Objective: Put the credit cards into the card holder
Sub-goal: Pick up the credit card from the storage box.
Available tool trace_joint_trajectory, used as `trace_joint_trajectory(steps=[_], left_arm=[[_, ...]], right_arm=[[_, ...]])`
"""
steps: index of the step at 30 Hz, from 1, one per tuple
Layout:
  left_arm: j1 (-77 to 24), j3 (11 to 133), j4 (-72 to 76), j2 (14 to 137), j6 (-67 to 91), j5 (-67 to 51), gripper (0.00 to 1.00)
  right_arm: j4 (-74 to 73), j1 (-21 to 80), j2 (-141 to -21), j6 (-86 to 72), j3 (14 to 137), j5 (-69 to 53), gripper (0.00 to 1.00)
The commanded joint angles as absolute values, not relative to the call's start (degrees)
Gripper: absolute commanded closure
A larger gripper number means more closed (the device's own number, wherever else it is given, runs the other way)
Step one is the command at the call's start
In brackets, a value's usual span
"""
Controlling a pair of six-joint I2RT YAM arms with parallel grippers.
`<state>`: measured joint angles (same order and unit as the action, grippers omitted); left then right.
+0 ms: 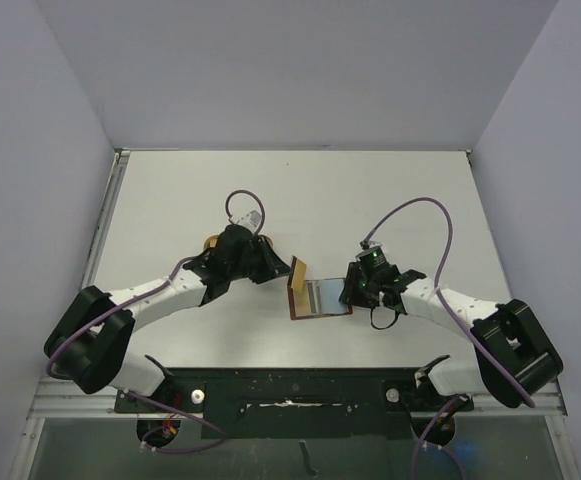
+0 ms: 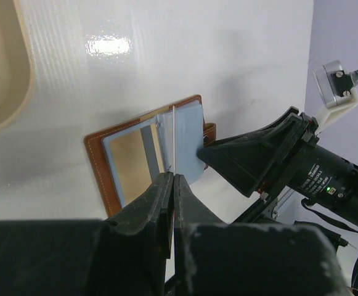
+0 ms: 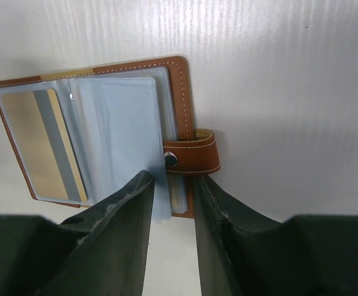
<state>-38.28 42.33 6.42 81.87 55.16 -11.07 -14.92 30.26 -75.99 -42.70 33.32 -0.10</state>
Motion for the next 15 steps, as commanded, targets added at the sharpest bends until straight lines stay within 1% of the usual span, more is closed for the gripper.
trace_joint_trajectory(steps=[1, 10, 15], left_arm=[[-38.9, 42.5, 11.8, 82.9, 55.8, -12.3, 1.00], [-41.7, 42.8, 14.8, 87.5, 55.7, -13.2, 1.00], [-42.4, 42.3, 17.6, 89.3, 56.0, -13.4, 1.00]], right_arm=[[-13.0, 32.6, -73.9, -45.9, 32.6, -1.0, 0.69], [-15.7, 33.9, -69.1, -46.4, 33.1, -0.2, 0.71], [-17.3, 33.9, -68.5, -45.4, 33.6, 2.1, 0.70]])
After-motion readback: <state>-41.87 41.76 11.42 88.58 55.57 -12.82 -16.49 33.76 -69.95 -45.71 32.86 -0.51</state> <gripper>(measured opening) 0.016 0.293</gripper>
